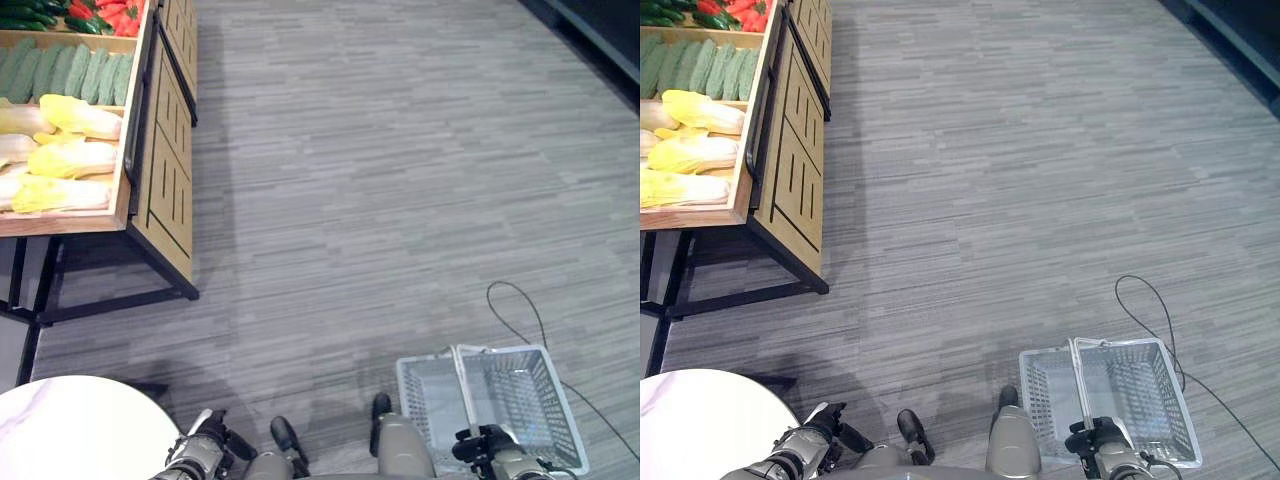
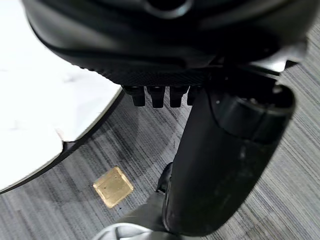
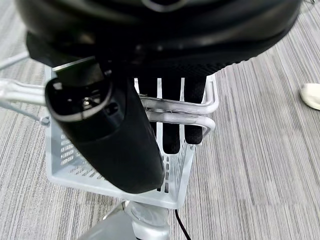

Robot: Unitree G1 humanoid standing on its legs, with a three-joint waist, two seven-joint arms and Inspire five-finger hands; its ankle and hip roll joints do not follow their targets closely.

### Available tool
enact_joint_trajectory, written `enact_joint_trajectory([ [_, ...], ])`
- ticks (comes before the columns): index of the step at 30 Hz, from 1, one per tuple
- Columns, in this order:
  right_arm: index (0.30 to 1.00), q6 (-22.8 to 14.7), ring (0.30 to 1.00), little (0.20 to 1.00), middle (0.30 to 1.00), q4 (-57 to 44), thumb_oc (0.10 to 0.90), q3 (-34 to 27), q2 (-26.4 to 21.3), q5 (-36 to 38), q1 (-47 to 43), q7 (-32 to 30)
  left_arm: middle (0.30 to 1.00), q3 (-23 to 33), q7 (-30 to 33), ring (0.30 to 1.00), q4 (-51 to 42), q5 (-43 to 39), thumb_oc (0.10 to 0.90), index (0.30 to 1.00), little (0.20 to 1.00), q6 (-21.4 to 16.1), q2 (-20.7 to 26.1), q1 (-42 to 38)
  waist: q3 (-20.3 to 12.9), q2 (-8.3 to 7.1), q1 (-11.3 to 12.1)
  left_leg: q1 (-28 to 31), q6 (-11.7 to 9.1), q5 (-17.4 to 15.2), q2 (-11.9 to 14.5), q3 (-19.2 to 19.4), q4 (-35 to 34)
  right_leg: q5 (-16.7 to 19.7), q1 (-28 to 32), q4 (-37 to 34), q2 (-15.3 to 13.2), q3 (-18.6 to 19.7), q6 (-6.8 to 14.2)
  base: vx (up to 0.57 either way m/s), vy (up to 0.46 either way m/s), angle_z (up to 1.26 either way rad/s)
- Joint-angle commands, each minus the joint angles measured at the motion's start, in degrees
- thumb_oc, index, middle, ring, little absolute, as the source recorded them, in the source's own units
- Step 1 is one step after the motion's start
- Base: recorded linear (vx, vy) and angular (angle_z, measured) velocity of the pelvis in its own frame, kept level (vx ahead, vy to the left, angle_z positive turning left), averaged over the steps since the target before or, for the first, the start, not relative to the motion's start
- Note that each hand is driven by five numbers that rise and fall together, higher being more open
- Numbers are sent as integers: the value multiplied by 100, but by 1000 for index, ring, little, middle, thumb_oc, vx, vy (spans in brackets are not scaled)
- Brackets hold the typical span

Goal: Get the vegetables into the basket

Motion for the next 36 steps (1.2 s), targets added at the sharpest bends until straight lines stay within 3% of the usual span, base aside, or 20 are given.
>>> enact_joint_trajectory([
  [1,300,27,300,300,300,167,400,78,-3,83,32,60,1000,-49,13,1000,156,302,900,1000,1000,-13,28,-30,156,124,-271,774,-552,-596,-239,-510,47,619,-278,-672,213,314,187,448,-54,22],
  [2,300,6,300,300,300,154,400,54,30,138,79,77,1000,-65,2,1000,164,352,900,1000,1000,-44,33,-51,195,106,-420,911,-613,-683,-267,-655,47,779,-593,-985,291,384,245,350,-23,47],
  [5,300,-1,300,300,300,202,400,21,80,121,211,122,1000,-70,-18,1000,202,439,900,1000,1000,-97,2,-87,207,159,-637,1267,-653,-922,-365,-954,47,925,-864,-1220,387,44,259,372,-26,99],
  [9,300,-19,300,300,300,265,400,-22,37,134,332,130,1000,-156,-55,1000,248,505,900,1000,1000,-61,-84,-119,131,218,-811,1532,-619,-1103,-515,-1277,47,988,-696,-1167,471,-10,142,247,-70,48],
  [11,300,-46,300,300,300,280,400,-16,-77,212,398,158,1000,-231,-69,1000,315,483,900,1000,1000,-74,-194,-143,16,471,-944,1672,-677,-1016,-462,-1530,47,934,-524,-1033,648,124,-10,307,-122,72],
  [12,300,-47,300,300,300,280,400,-17,-84,212,401,160,1000,-233,-68,1000,316,482,900,1000,1000,-75,-201,-142,18,487,-954,1677,-686,-1018,-445,-1539,47,923,-516,-1029,655,107,-15,323,-194,68],
  [14,300,-57,300,300,300,275,400,-7,-114,220,413,174,1000,-227,-67,1000,340,439,900,1000,1000,-76,-226,-133,-3,582,-993,1702,-779,-806,-347,-1603,179,806,-509,-870,746,111,-117,208,-163,42],
  [15,300,-53,300,300,300,292,400,-34,-170,256,474,162,1000,-247,-49,1000,381,350,900,1000,1000,-62,-289,-140,-24,680,-982,1559,-993,-408,-227,-1704,637,621,-323,-805,801,9,-287,265,-204,54],
  [17,300,-54,300,300,300,271,400,-22,-217,240,506,195,1000,-279,-66,1000,382,320,900,1000,1000,-65,-327,-106,-74,740,-963,1476,-1202,64,-111,-1813,1003,415,-70,-795,909,-130,-450,368,-307,55],
  [18,300,-46,300,300,300,270,400,42,-269,176,487,225,1000,-266,-51,1000,380,226,900,1000,1000,-76,-340,-87,-93,747,-902,1373,-1375,541,-36,-1933,1378,247,195,-840,1030,-186,-601,400,-355,24],
  [21,300,-42,300,300,300,235,400,132,-307,146,461,250,1000,-191,3,1000,351,-24,900,1000,1000,-71,-338,-80,-67,566,-785,985,-1560,1170,88,-1867,2413,-42,670,-940,1133,-162,-823,347,-340,5],
  [23,300,-24,300,300,300,225,400,165,-343,133,455,242,1000,-184,19,1000,333,-93,900,1000,1000,-60,-341,-61,-18,393,-679,719,-1540,1199,136,-1740,2875,-186,917,-951,1099,-105,-895,211,-218,0],
  [24,300,-24,300,300,300,225,400,165,-340,134,456,242,1000,-186,20,1000,332,-94,900,1000,1000,-59,-339,-60,-11,394,-672,718,-1540,1185,144,-1734,2895,-190,920,-947,1106,-99,-896,155,-138,-22],
  [25,300,-19,300,300,300,236,400,172,-347,143,453,235,1000,-172,44,1000,327,-131,900,1000,1000,-64,-337,-43,-2,381,-633,645,-1484,1220,249,-1598,2849,-254,1015,-949,1146,-64,-909,279,-134,-30],
  [26,300,3,300,300,300,244,400,175,-361,155,457,229,1000,-96,81,1000,305,-279,900,1000,1000,-58,-369,-22,45,316,-464,170,-1339,1027,329,-1447,2781,-394,1325,-1015,1146,60,-887,276,-134,-24],
  [27,300,3,300,300,300,244,400,175,-359,154,455,230,1000,-96,81,1000,305,-279,900,1000,1000,-58,-367,-23,34,307,-463,156,-1331,1042,317,-1442,2772,-385,1307,-1015,1135,63,-885,400,-114,-25],
  [28,300,11,300,300,300,244,400,203,-374,96,460,216,1000,-36,106,1000,309,-347,900,1000,1000,-68,-376,11,43,204,-283,-416,-1161,725,385,-1408,2548,-501,1606,-1097,1055,200,-798,202,-35,-27],
  [30,300,10,300,300,300,260,400,209,-374,66,466,207,1000,0,128,1000,311,-391,900,1000,1000,-81,-377,31,20,159,-203,-654,-1083,647,406,-1403,2210,-555,1697,-1129,1011,269,-743,345,10,-20],
  [31,300,-2,300,300,300,250,400,244,-367,13,511,190,1000,31,160,1000,307,-443,900,1000,1000,-105,-379,53,32,143,-56,-901,-1056,682,473,-1493,1306,-731,2008,-1166,974,390,-679,368,45,-25],
  [36,300,-53,300,300,300,217,400,314,-357,-49,514,141,1000,41,245,1000,332,-537,900,1000,1000,-140,-377,67,59,189,163,-1226,-1222,1337,621,-2073,124,-1004,2384,-1153,1041,865,-669,352,44,-43],
])
